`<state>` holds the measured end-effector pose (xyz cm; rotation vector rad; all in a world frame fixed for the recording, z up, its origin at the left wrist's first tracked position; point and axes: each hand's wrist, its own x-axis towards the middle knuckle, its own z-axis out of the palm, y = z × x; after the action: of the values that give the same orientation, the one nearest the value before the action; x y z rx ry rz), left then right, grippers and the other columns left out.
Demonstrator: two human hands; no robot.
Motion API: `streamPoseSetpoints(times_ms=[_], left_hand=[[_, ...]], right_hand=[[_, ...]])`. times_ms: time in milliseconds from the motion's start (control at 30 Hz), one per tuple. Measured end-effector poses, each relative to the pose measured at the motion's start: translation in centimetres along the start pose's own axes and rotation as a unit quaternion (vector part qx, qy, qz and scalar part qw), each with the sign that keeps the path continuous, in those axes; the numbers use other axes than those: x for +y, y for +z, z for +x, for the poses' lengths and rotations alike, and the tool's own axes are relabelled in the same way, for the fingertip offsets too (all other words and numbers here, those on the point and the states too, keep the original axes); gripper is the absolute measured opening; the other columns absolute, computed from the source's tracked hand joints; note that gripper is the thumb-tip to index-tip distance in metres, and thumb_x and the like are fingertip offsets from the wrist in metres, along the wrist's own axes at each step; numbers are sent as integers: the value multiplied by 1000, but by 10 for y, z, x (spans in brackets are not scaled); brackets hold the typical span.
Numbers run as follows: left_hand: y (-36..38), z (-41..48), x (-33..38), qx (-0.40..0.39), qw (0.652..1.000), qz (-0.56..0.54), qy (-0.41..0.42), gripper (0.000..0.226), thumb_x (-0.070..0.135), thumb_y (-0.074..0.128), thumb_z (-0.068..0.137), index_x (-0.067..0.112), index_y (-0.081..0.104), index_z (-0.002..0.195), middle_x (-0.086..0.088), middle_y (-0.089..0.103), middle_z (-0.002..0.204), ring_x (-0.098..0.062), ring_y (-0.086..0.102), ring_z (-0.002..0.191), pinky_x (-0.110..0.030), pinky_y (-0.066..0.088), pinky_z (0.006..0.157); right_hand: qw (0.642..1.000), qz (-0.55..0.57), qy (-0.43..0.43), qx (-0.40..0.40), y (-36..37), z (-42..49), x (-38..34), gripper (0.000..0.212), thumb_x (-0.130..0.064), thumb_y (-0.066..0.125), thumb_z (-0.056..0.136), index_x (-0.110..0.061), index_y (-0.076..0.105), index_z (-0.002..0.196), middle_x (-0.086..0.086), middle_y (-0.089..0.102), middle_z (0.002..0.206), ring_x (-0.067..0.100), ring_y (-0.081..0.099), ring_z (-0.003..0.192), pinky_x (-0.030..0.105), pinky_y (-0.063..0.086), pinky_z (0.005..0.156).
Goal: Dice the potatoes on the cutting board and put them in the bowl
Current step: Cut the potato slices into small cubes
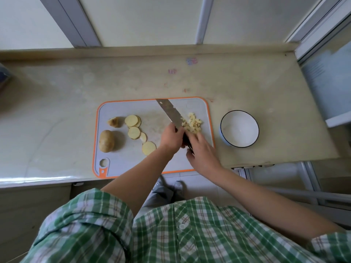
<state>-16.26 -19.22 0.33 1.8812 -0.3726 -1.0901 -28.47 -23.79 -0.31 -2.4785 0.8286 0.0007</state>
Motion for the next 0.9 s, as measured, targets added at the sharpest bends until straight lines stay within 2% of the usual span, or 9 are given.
streamPoseSetpoints(times_ms=[100,200,300,367,467,567,633,767,900], left_hand=[[-7,9,-3,6,1000,9,-15,22,9,38,94,-1,56,101,-18,63,81,-27,58,59,-41,51,59],[-12,12,-3,-2,999,-28,-30,20,5,36,94,0,55,93,-13,54,72,-23,49,53,-30,42,48],[-16,14,-3,-5,998,-52,-27,20,4,35,95,3,52,84,-9,49,67,-20,42,50,-28,36,45],[-20,16,-4,-8,998,-52,-28,19,4,36,95,6,47,80,-8,45,64,-19,41,49,-29,34,46],[-26,17,-4,-10,998,-45,-31,23,4,35,95,9,41,74,-6,40,63,-20,40,50,-29,32,48],[-31,17,-3,-24,998,-46,-27,22,2,36,93,7,47,74,-6,47,62,-19,42,51,-28,33,46],[-33,17,-4,-38,998,-42,-23,20,3,36,92,1,54,84,-7,52,64,-18,42,50,-26,34,44],[-35,16,-7,-44,998,-29,-19,18,6,35,93,3,53,91,-12,46,72,-18,43,50,-27,33,44],[-40,13,-8,-53,998,-29,-12,18,6,35,93,4,52,85,-11,45,69,-20,40,53,-28,33,44]], right_hand=[[991,132,14,-1,-6,4,14,55,-48,35,91,-41,32,146,3,37,117,24,48,107,42,45,93],[989,147,17,-13,-7,12,20,48,-56,22,92,-55,29,140,2,20,147,17,19,134,36,18,116],[986,155,6,-62,0,18,16,44,-54,19,93,-60,24,136,-9,-8,160,5,-2,141,29,0,114],[986,145,50,-60,4,26,21,50,-59,14,90,-59,21,139,-7,-10,160,9,-5,144,30,-3,116],[983,129,118,-56,5,33,28,59,-62,12,87,-52,22,145,-5,-14,160,15,-10,146,44,1,120],[987,143,55,-47,6,35,18,56,-58,16,91,-50,21,147,-6,-17,160,13,-11,146,34,-4,117],[988,135,25,-64,9,39,10,53,-57,17,93,-53,20,146,-9,-16,160,12,-11,146,34,-2,114],[987,112,100,-56,12,48,12,56,-57,18,95,-43,23,149,-3,-12,161,21,-8,147,41,3,117],[992,85,74,-60,13,50,11,57,-59,18,93,-44,25,148,-4,-9,161,18,-5,146,41,4,116]])
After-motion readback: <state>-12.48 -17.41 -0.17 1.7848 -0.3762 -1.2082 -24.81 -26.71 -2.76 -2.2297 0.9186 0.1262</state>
